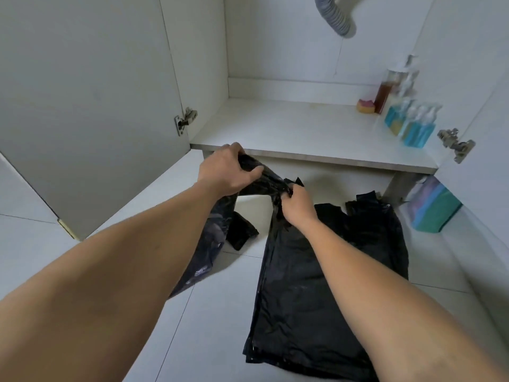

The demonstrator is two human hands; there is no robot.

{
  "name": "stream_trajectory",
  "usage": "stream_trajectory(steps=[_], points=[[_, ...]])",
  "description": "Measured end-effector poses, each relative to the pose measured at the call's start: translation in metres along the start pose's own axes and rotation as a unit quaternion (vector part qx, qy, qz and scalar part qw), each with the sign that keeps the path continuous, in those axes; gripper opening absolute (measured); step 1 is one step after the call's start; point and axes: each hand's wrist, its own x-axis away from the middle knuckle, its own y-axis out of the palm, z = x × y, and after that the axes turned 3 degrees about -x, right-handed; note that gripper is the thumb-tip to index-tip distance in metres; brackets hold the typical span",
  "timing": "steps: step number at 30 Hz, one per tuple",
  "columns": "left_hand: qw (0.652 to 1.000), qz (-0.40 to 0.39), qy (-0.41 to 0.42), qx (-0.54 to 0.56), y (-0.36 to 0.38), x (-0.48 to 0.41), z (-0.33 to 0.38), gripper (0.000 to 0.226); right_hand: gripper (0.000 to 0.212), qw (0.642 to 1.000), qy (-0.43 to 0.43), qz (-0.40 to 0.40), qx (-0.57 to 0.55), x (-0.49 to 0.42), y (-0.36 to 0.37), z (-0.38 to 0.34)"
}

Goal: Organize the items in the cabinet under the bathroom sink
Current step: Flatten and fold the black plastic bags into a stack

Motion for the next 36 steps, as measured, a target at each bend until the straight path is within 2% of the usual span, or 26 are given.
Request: stream_trajectory(steps=[3,5,7,9,11,14,17,18,20,21,22,24,25,27,29,30,33,36], points=[[0.997,-0.034,0.067,-0.024,-0.014,-0.014,0.018,0.057,0.026,0.993,0.050,0.039,-0.101,-0.003,-0.045,-0.019],[0.994,-0.069,0.082,-0.017,-0.022,-0.022,0.033,0.058,0.029,0.971,0.125,0.028,-0.202,-0.006,-0.077,-0.031],[0.989,-0.111,0.092,-0.018,-0.027,-0.029,0.048,0.052,0.030,0.956,0.165,0.031,-0.241,-0.010,-0.109,-0.039],[0.985,-0.139,0.102,-0.022,-0.027,-0.035,0.062,0.031,0.033,0.963,0.149,0.060,-0.215,-0.013,-0.139,-0.046],[0.986,-0.135,0.091,-0.021,-0.024,-0.039,0.078,0.014,0.037,0.968,0.099,0.083,-0.215,-0.009,-0.166,-0.055],[0.995,-0.066,0.057,-0.047,-0.024,-0.043,0.109,0.025,0.043,0.973,0.030,0.118,-0.197,-0.003,-0.192,-0.063],[0.997,0.050,0.051,-0.002,-0.039,-0.048,0.140,0.034,0.051,0.969,-0.092,0.215,-0.084,0.006,-0.205,-0.054],[0.992,0.101,0.062,0.044,-0.044,-0.049,0.148,0.034,0.055,0.954,-0.145,0.259,-0.033,0.015,-0.208,-0.049],[0.959,0.214,0.123,0.138,-0.048,-0.046,0.157,0.033,0.064,0.903,-0.252,0.343,0.058,0.037,-0.210,-0.037],[0.940,0.248,0.159,0.171,-0.044,-0.041,0.161,0.032,0.068,0.882,-0.281,0.368,0.084,0.048,-0.209,-0.026],[0.931,0.255,0.183,0.188,-0.035,-0.032,0.162,0.031,0.071,0.878,-0.282,0.372,0.102,0.056,-0.207,-0.009],[0.944,0.212,0.180,0.177,-0.002,-0.007,0.157,0.027,0.074,0.899,-0.227,0.324,0.186,0.074,-0.200,0.035],[0.958,0.172,0.176,0.148,0.018,0.011,0.151,0.027,0.072,0.912,-0.177,0.268,0.256,0.083,-0.194,0.061],[0.979,0.067,0.194,0.016,0.062,0.048,0.136,0.030,0.060,0.928,-0.048,0.087,0.359,0.103,-0.182,0.108],[0.964,-0.084,0.216,-0.132,0.099,0.085,0.121,0.036,0.042,0.919,0.091,-0.101,0.370,0.117,-0.166,0.144],[0.948,-0.154,0.219,-0.173,0.114,0.100,0.114,0.040,0.039,0.904,0.135,-0.156,0.374,0.123,-0.161,0.153],[0.897,-0.297,0.225,-0.238,0.139,0.127,0.097,0.051,0.041,0.874,0.177,-0.218,0.398,0.134,-0.155,0.166],[0.870,-0.344,0.226,-0.270,0.140,0.132,0.088,0.048,0.039,0.860,0.187,-0.238,0.411,0.144,-0.154,0.167]])
